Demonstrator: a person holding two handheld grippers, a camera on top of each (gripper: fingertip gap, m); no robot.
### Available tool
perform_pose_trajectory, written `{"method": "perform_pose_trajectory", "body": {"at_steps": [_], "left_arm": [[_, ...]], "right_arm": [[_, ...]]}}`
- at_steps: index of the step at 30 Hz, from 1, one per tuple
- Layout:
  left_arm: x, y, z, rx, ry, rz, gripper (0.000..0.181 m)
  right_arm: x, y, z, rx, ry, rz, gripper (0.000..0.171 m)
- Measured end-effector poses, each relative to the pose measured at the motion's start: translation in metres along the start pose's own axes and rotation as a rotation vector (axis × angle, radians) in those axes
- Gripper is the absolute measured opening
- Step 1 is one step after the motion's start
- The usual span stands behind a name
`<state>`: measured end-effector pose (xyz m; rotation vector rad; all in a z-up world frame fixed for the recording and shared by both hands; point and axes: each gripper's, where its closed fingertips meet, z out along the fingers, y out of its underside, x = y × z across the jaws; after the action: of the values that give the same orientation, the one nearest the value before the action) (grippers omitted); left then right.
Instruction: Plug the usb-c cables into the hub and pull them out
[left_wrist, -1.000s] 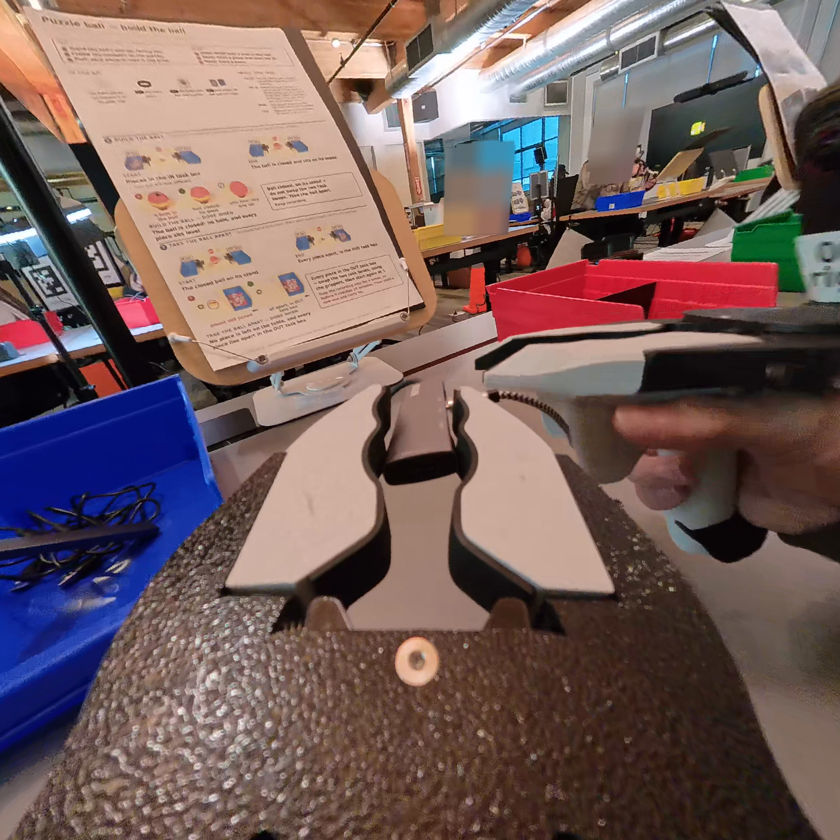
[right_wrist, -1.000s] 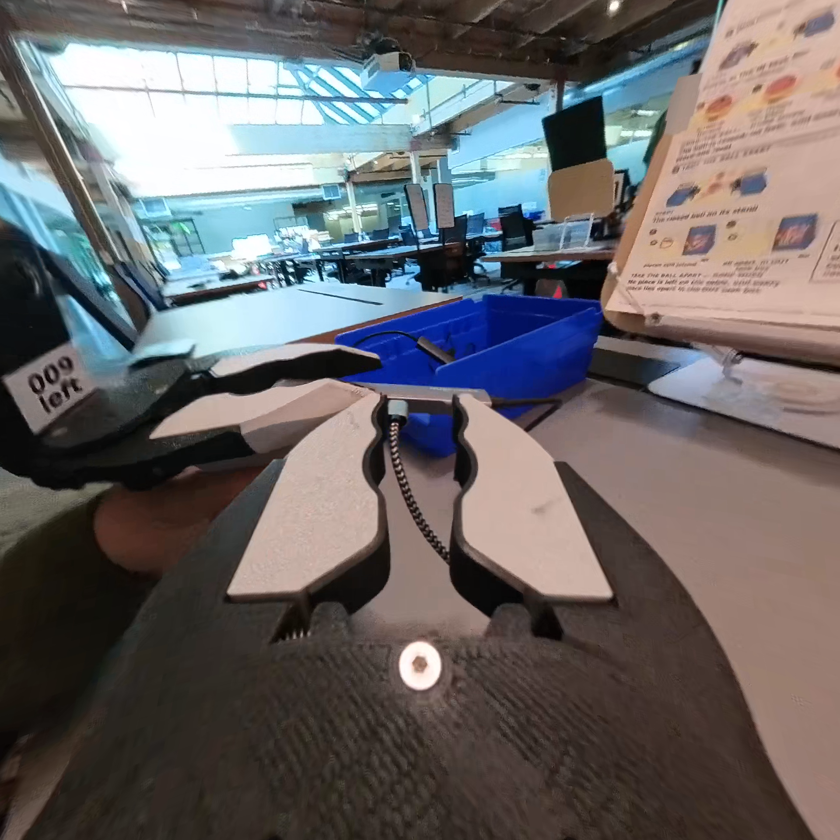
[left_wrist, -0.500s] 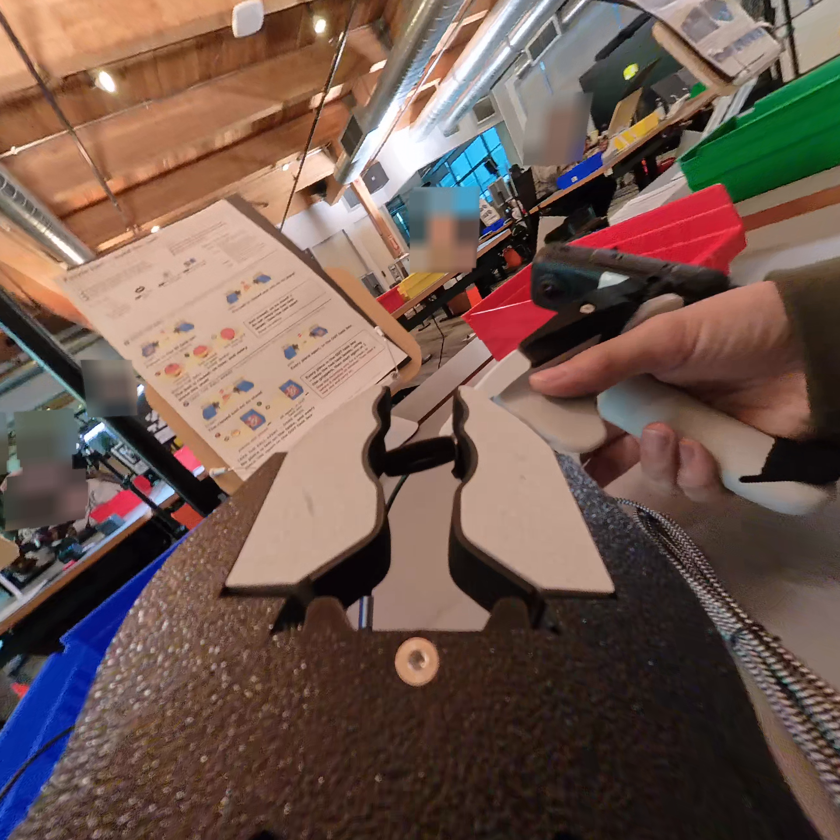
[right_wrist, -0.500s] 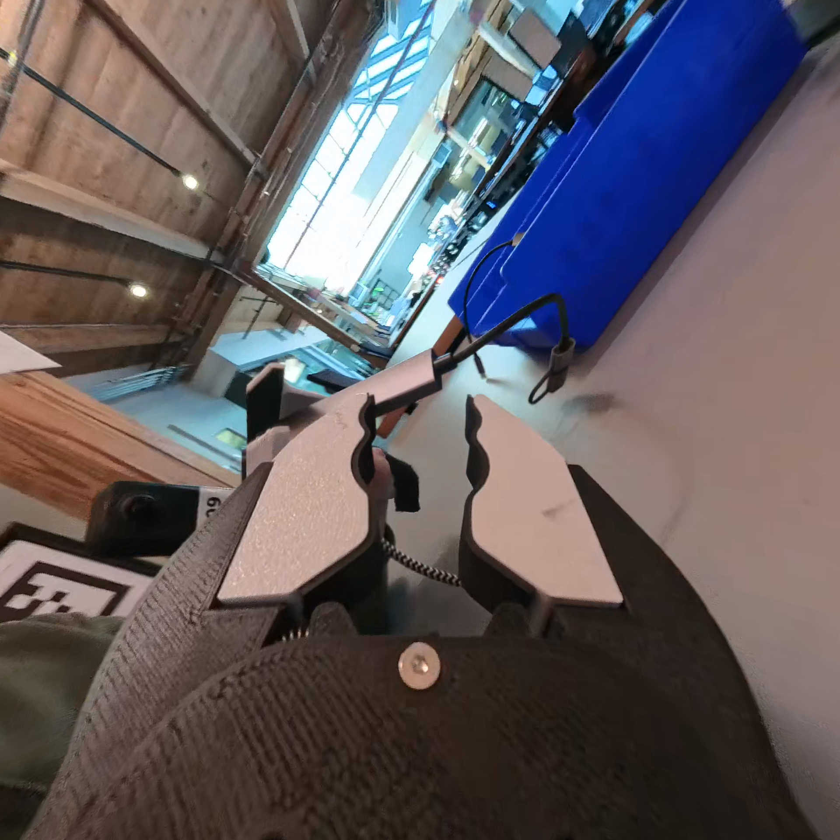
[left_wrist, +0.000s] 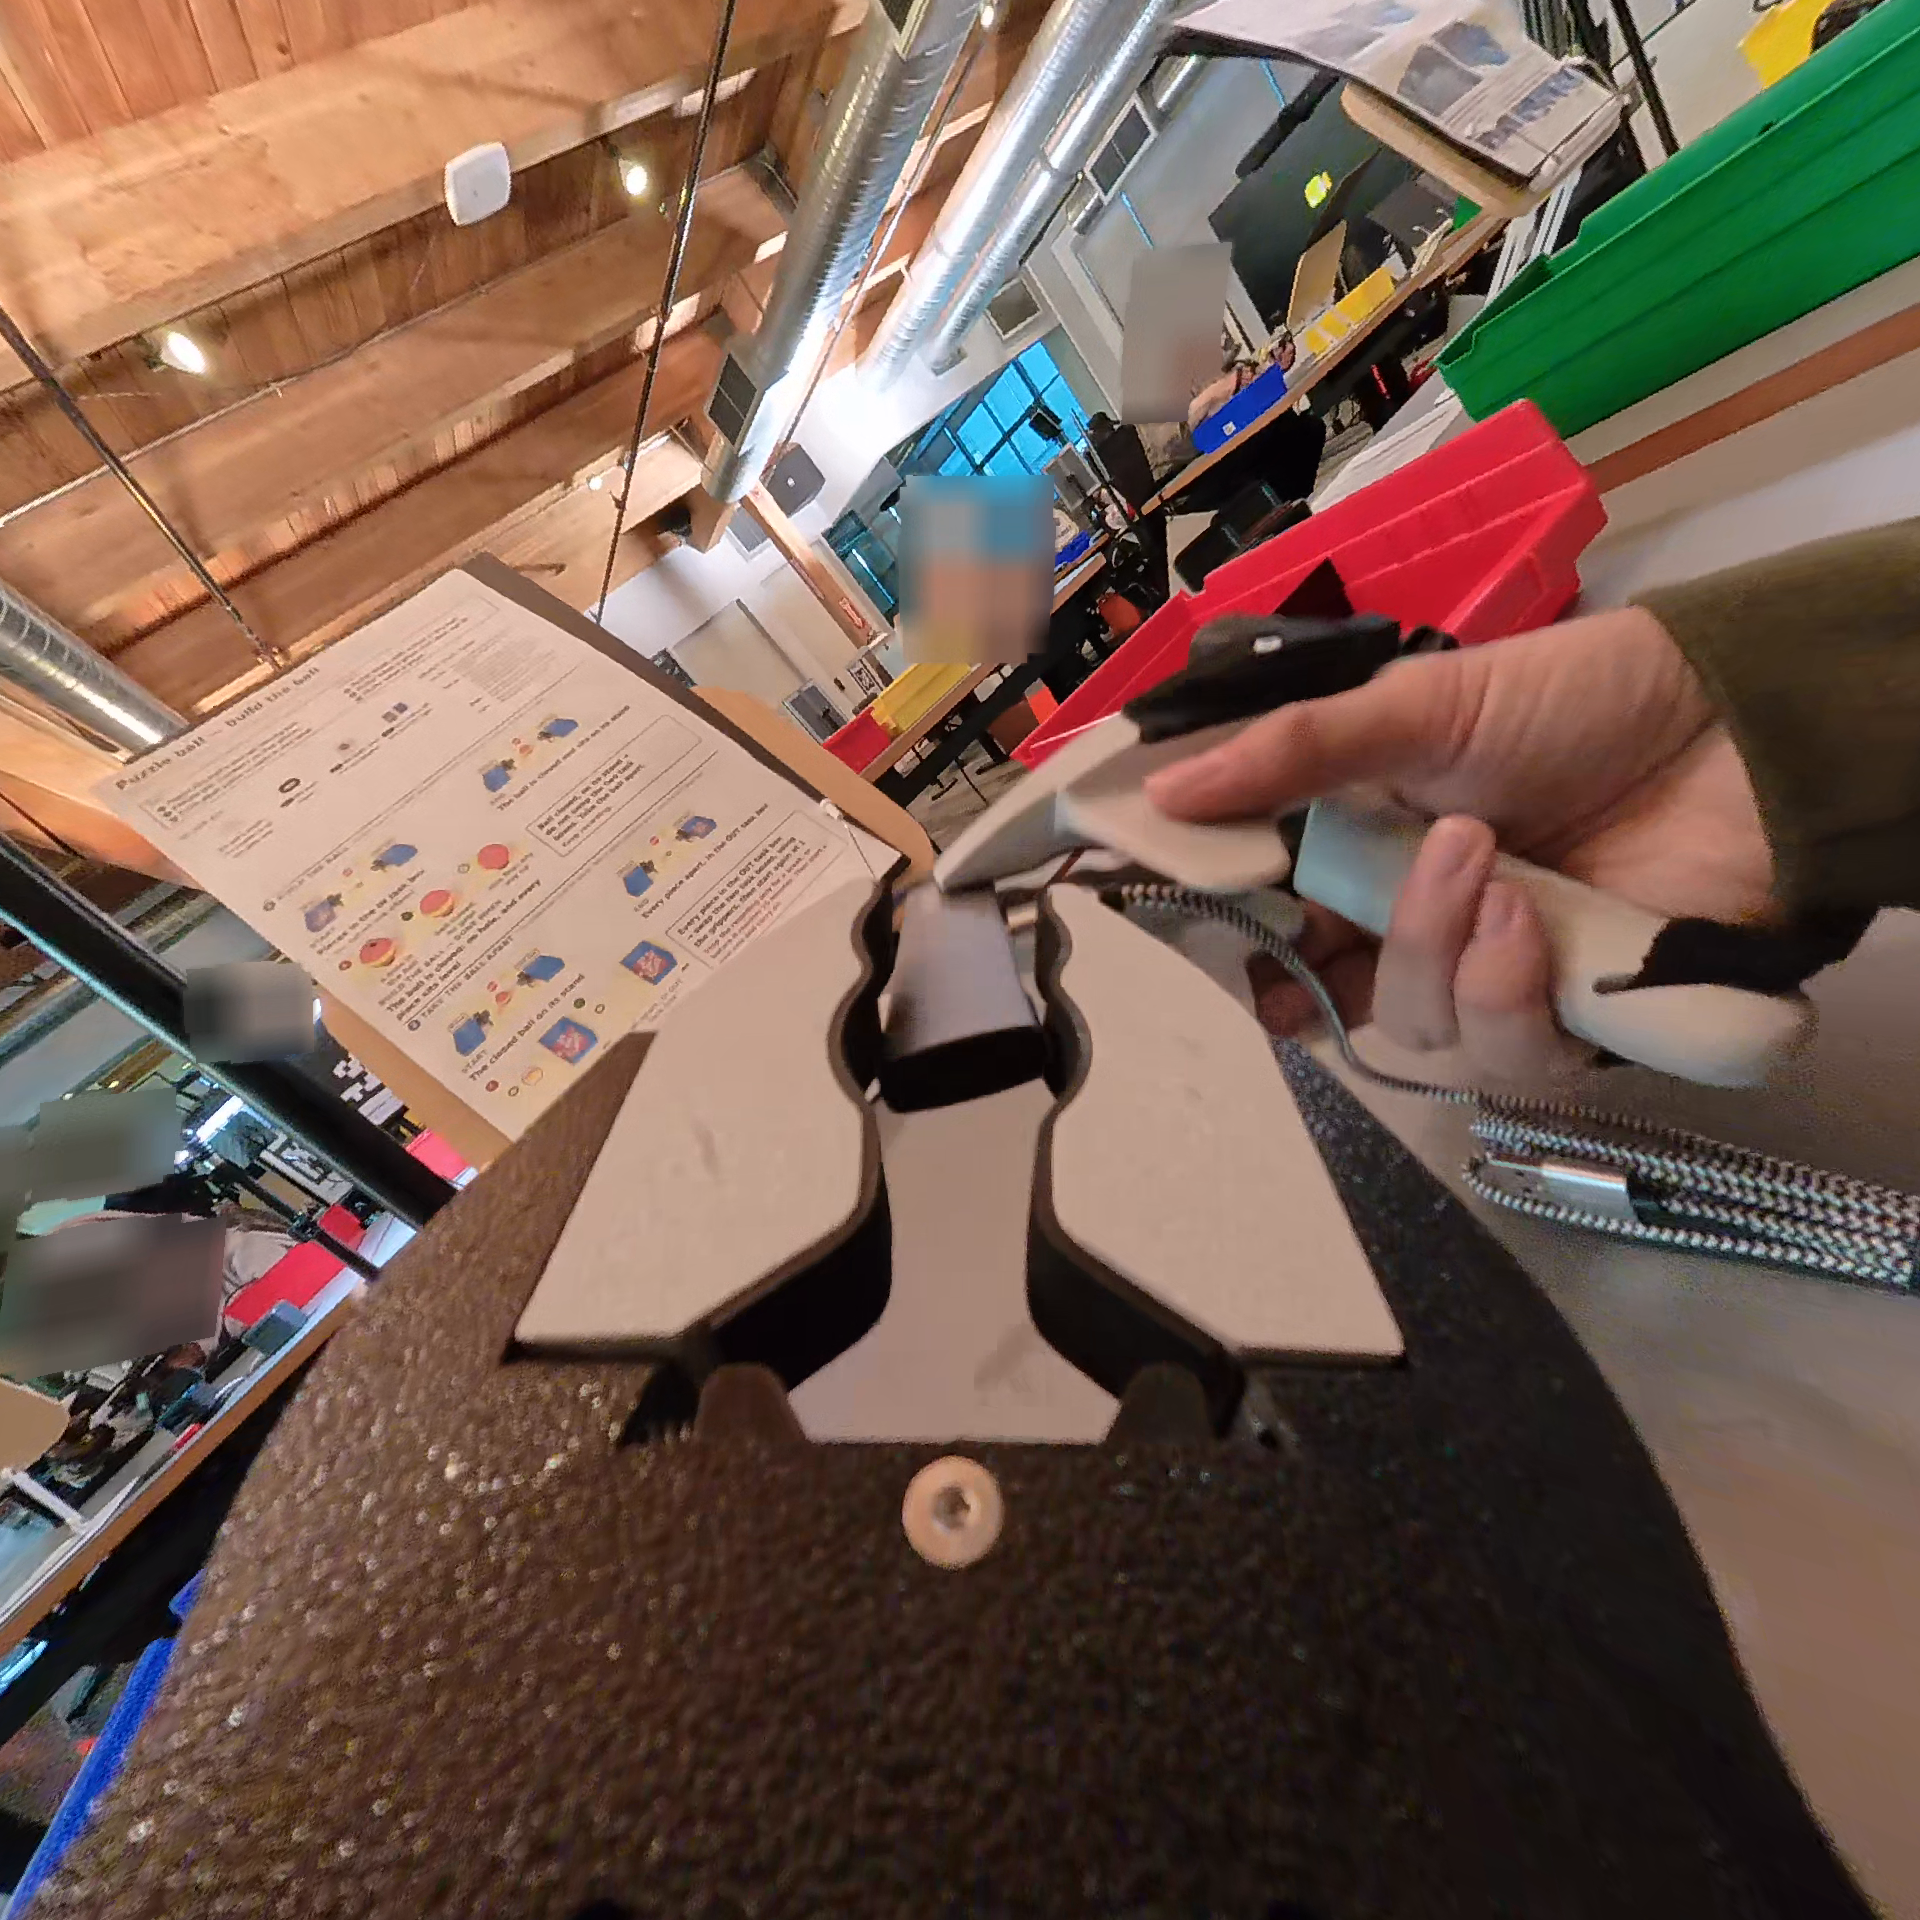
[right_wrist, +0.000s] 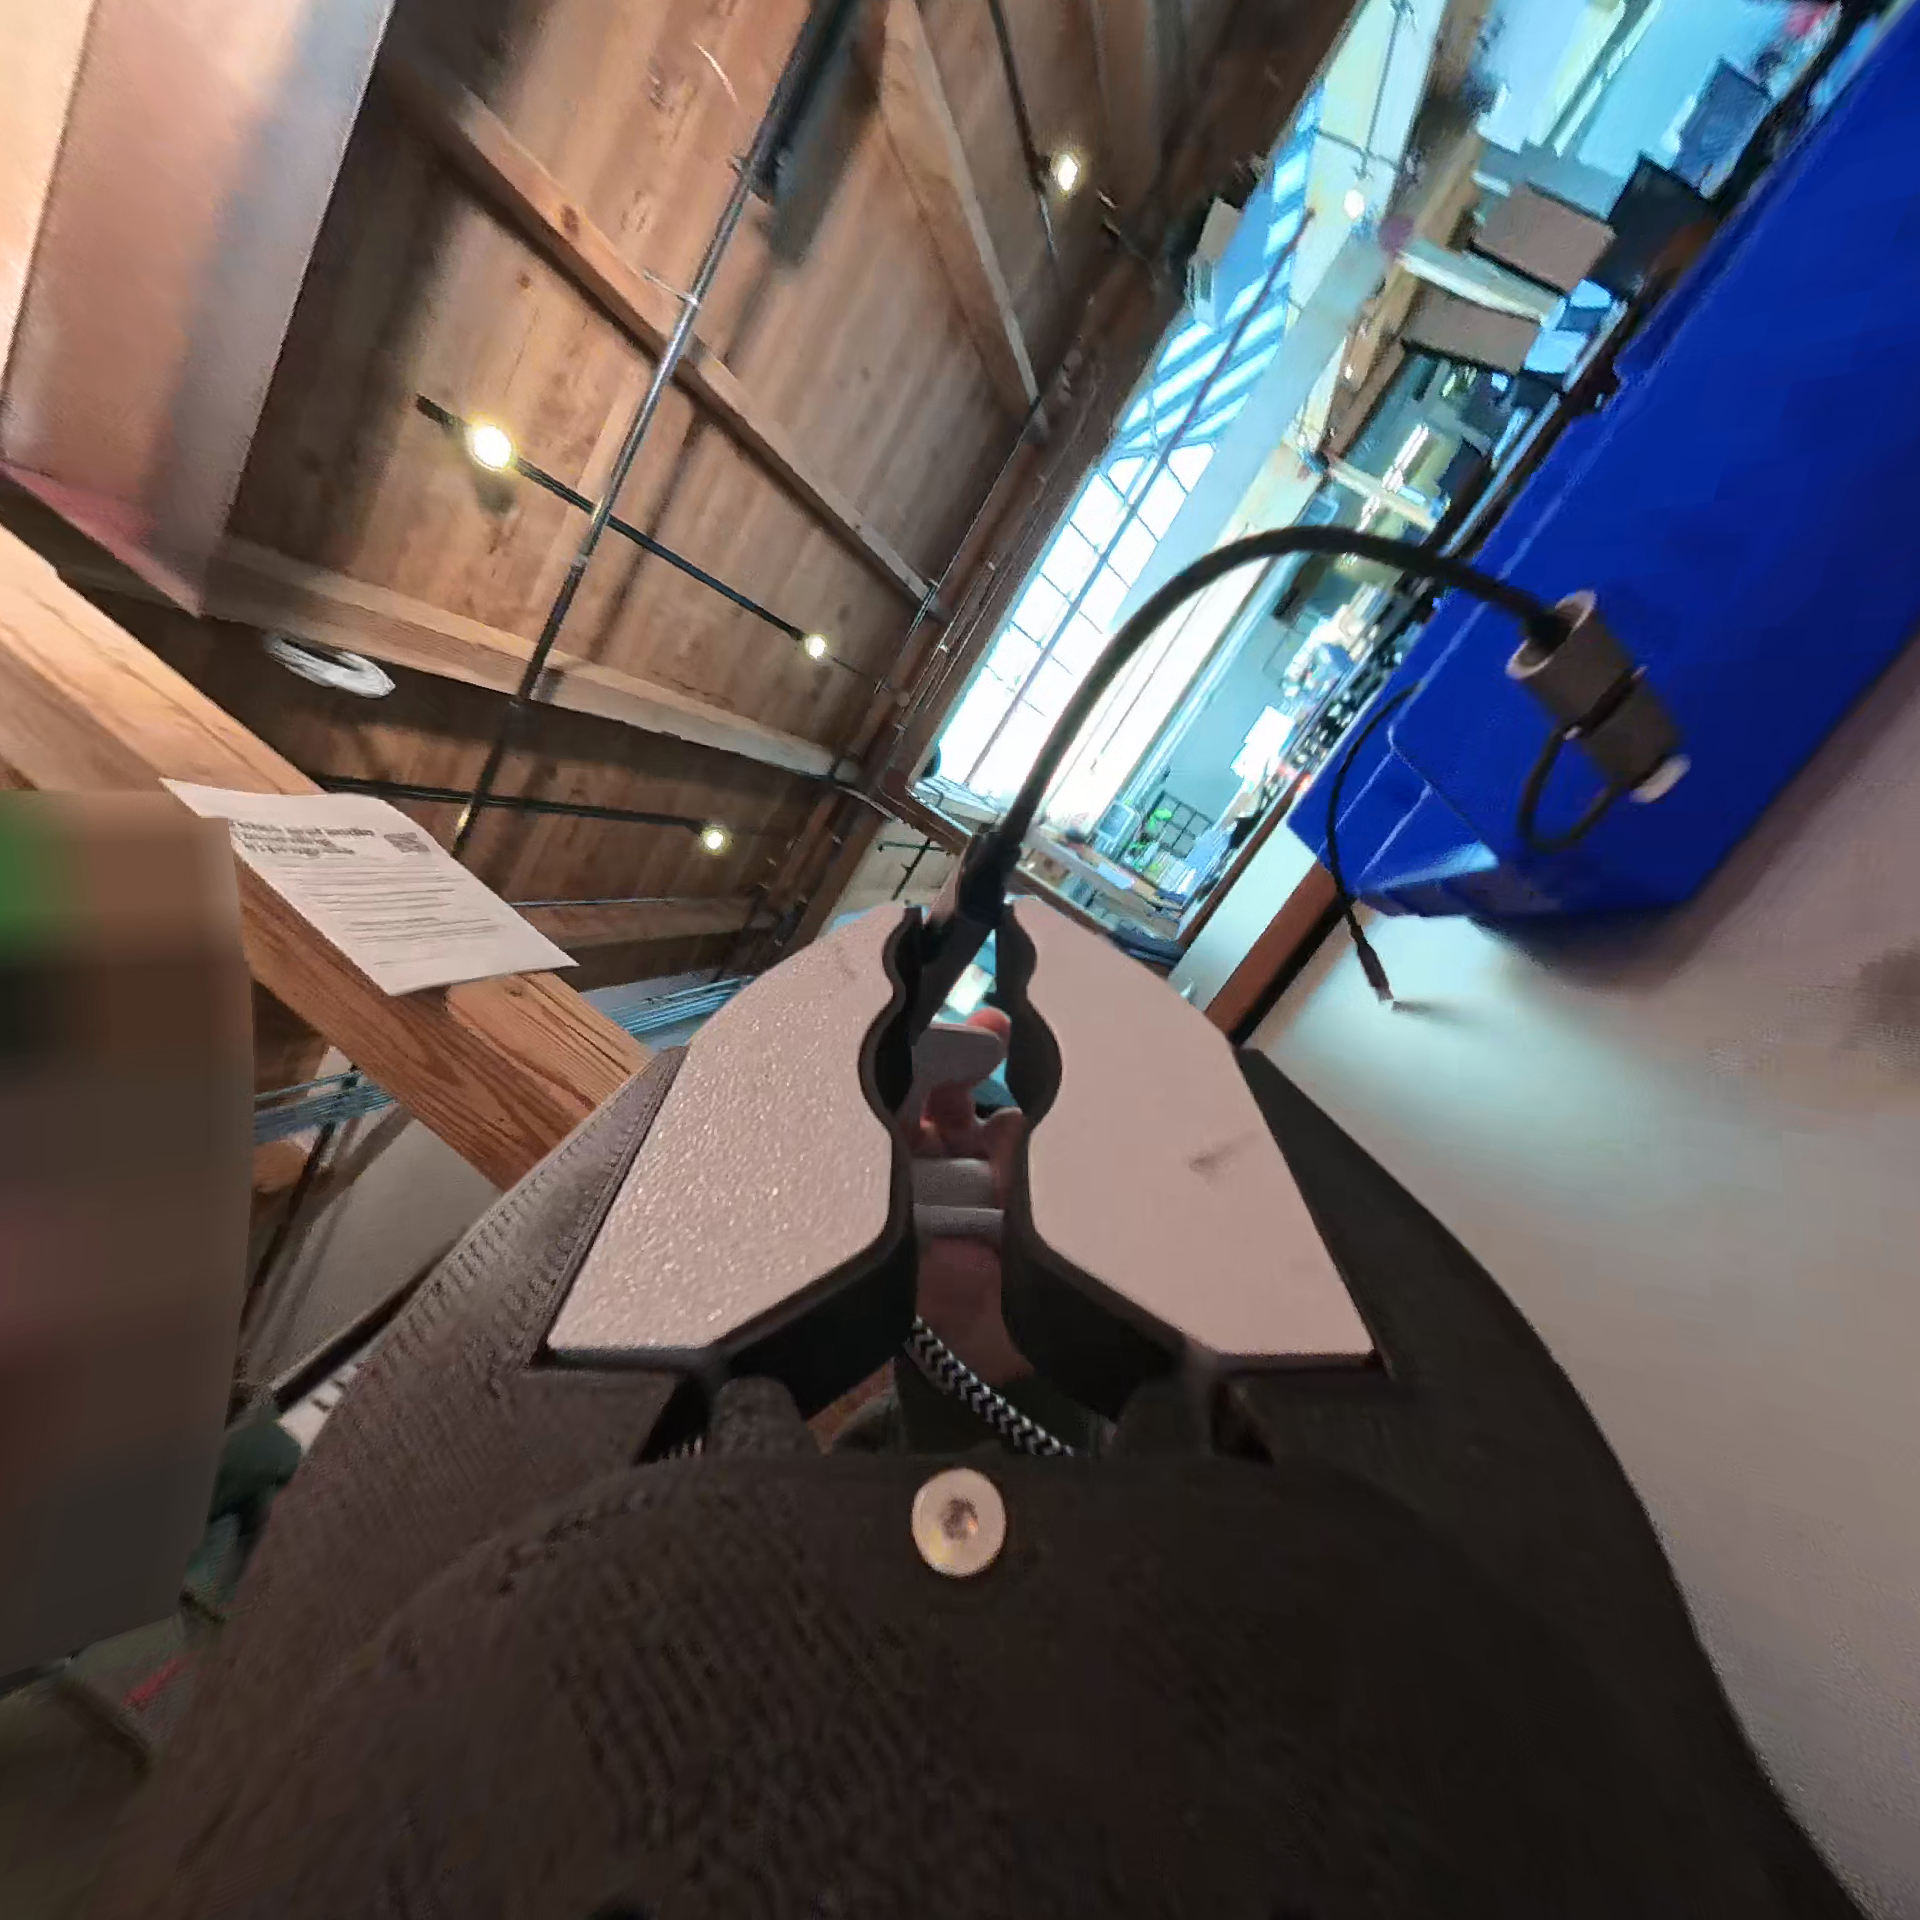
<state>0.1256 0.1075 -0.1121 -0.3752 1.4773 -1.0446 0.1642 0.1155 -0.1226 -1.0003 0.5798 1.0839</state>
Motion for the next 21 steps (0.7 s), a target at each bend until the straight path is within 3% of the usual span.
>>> {"method": "perform_pose_trajectory", "body": {"at_steps": [5, 21], "left_arm": [[-0.002, 0.004, 0.002, 0.031, -0.034, -0.076, 0.026], [-0.001, 0.022, 0.008, -0.045, -0.054, -0.194, 0.023]], "right_arm": [[-0.019, -0.009, 0.002, 0.027, 0.014, -0.202, 0.012], [-0.022, -0.017, 0.003, 0.069, 0.124, -0.295, 0.009]]}}
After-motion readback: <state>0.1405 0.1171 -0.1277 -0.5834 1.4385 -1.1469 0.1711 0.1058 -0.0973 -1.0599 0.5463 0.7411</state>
